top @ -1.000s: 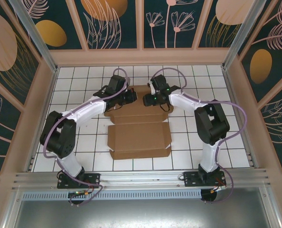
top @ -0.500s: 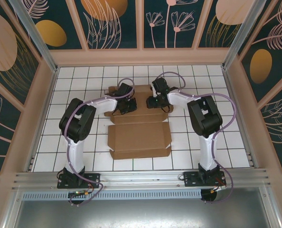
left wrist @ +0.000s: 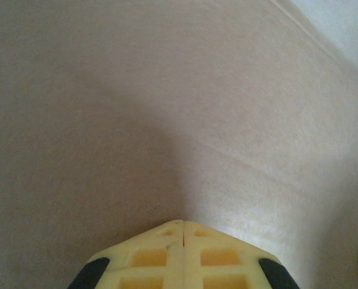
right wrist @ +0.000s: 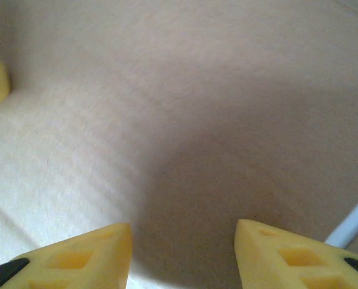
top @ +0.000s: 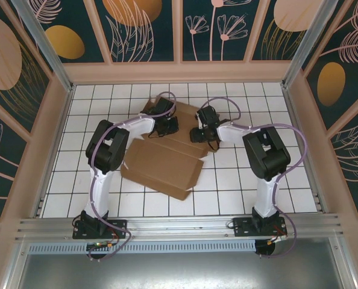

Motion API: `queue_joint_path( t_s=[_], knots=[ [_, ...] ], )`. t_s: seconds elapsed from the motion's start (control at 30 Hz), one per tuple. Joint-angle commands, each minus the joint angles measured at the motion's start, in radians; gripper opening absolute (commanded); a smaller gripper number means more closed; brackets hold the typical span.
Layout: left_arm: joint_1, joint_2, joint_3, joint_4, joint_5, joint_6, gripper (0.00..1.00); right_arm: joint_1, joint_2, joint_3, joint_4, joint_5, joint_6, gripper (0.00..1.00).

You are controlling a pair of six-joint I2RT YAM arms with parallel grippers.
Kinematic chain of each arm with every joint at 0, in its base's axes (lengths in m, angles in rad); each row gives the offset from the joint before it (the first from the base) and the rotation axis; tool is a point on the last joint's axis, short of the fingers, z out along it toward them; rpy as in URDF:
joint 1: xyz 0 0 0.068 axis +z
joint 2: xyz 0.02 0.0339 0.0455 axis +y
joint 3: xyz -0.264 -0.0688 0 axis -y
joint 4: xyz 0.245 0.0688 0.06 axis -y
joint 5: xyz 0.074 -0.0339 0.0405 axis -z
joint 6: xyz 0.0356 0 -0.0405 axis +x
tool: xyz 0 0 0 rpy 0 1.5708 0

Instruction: Fold the paper box

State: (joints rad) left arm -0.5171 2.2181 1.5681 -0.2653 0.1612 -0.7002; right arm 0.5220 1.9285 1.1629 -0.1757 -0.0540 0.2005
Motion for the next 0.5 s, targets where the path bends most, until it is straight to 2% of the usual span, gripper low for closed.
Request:
queue_joint_path(
  t_s=[0.0,0.23,0.4,0.47],
  knots=[
    [0.003,0.089,0.044,-0.052,0.046,0.035,0.00,0.064,-0.031,-0.102,-0.082,-0.011,0.056,0.49],
    [-0.028,0.088,0.072,-0.030,0.145,0.066,0.00,0.083,-0.142,-0.211,-0.029,-0.086,0.113,0.49],
    [-0.008,-0.079,0.040,0.017,0.184,0.084,0.00,0.056,-0.263,-0.150,-0.045,-0.112,0.083,0.52],
    [0.013,-0.156,-0.017,0.065,0.214,0.055,0.04,0.031,-0.312,-0.130,-0.015,-0.138,0.079,0.54]
  ],
)
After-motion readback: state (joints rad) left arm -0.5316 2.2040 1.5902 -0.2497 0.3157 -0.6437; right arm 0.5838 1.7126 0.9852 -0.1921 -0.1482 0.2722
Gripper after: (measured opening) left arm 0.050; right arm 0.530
